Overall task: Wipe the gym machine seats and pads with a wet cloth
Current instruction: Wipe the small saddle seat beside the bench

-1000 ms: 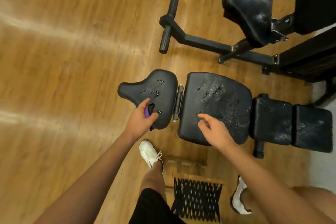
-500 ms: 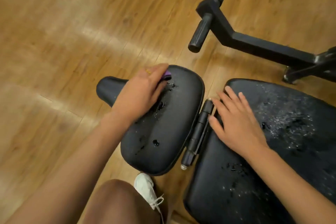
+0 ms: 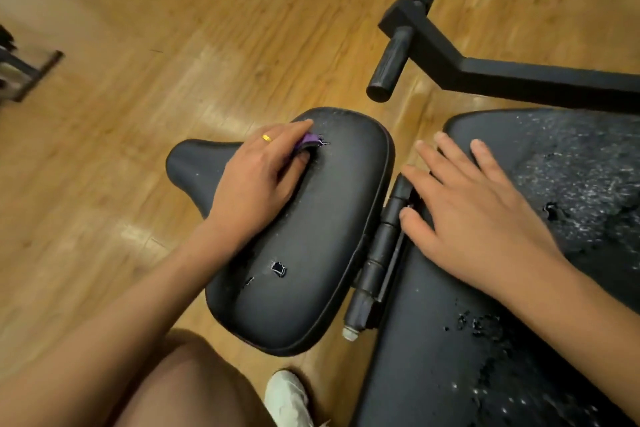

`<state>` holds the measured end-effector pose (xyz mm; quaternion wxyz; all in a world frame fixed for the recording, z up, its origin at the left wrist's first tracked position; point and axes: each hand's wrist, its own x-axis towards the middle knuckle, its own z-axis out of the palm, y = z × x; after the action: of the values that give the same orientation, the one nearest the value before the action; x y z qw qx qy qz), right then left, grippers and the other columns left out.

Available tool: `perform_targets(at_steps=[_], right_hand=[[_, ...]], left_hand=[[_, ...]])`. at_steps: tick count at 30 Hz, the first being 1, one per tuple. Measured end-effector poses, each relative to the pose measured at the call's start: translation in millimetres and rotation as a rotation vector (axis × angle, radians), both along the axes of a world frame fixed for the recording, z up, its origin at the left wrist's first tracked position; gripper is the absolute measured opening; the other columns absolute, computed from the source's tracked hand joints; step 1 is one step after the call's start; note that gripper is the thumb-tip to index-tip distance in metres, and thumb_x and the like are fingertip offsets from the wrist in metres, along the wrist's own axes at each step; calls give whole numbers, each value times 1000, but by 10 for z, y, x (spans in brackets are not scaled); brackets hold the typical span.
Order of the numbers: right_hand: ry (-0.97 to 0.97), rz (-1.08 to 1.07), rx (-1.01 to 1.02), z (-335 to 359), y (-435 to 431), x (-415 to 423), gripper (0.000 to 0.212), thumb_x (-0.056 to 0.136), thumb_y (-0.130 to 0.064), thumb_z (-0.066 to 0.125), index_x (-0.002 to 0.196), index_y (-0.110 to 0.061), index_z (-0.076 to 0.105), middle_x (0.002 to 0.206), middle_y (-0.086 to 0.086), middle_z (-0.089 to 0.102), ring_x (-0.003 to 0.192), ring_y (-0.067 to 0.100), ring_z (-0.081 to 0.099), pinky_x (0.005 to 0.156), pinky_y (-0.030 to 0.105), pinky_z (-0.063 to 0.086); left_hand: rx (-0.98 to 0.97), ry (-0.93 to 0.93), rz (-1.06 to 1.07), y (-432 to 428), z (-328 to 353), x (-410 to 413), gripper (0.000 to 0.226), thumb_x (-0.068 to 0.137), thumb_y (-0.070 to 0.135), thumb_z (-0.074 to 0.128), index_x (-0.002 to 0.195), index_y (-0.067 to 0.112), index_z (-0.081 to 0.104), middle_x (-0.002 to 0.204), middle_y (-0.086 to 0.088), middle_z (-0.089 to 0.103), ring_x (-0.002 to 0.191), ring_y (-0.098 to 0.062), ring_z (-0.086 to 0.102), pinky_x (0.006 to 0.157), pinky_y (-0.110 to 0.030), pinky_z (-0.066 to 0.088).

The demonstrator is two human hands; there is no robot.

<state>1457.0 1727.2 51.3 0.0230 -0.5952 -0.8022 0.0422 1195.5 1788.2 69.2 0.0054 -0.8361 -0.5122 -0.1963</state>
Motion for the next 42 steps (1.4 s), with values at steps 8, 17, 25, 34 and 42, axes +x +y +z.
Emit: perform_targets(at_steps=[8, 17, 25, 34, 42], right_hand=[[195, -51, -55, 229, -136, 48, 57, 99, -45, 38, 151, -22, 34, 164, 0, 15, 152, 17, -3, 121, 42, -8], [22, -133, -106, 170, -607, 60, 76, 91, -62, 8, 157, -27, 13, 165, -4, 2, 151, 18, -9, 123, 43, -5], [-7, -134, -86, 217, -671, -27, 75, 91, -63, 9, 157, -29, 12, 165, -6, 2, 151, 15, -9, 123, 41, -5], [-21, -139, -52, 160, -581, -5, 75, 90, -64, 10, 156, -30, 19, 165, -7, 7, 152, 15, -5, 123, 42, -3], [-24, -133, -37, 152, -561, 0, 75, 90, -64, 9, 156, -30, 21, 164, -5, 10, 152, 16, -2, 123, 43, 1]], left_hand=[[-36, -79, -28, -15, 32, 89, 32, 100, 16, 55, 131, 9, 58, 117, -6, 68, 104, -21, 52, 80, -26, 35], [-108, -220, 164, -33, 625, -752, 34, 101, 24, 50, 131, 11, 60, 101, -11, 72, 88, -30, 66, 70, -33, 45], [-292, -264, 305, -40, 474, -1134, 32, 102, 17, 49, 131, 11, 61, 135, -7, 61, 131, -27, 50, 102, -39, 43], [-381, -195, 387, 228, 470, -1039, 34, 106, 23, 39, 131, 10, 58, 133, -16, 59, 131, -31, 48, 87, -33, 39], [-259, -190, 253, -128, 395, -1219, 31, 105, 12, 43, 131, 3, 57, 142, -12, 54, 138, -26, 42, 99, -27, 31]])
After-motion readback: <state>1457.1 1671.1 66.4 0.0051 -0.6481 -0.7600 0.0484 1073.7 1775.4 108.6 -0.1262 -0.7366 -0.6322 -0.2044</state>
